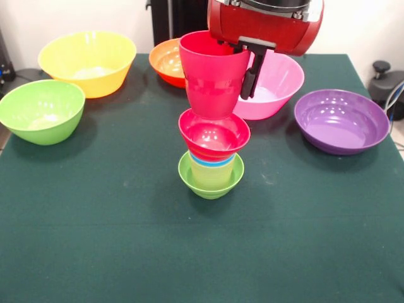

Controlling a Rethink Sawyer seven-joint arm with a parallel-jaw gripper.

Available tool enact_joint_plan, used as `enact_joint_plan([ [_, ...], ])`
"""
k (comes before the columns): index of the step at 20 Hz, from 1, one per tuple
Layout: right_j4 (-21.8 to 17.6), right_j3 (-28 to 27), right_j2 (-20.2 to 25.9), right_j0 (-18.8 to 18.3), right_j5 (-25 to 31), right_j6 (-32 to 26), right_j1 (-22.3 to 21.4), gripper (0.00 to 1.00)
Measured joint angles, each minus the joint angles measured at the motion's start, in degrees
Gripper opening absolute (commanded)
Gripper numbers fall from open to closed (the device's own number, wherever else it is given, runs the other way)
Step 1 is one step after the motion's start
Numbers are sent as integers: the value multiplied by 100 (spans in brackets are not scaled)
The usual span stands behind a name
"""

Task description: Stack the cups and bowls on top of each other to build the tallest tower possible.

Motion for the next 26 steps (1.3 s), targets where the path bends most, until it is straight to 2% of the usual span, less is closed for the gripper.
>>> enact_joint_plan([
  [9, 154, -264, -2, -151, 1235, 0, 54, 0],
  [26, 231, -271, -2, -154, 1307, 0, 113, 0],
])
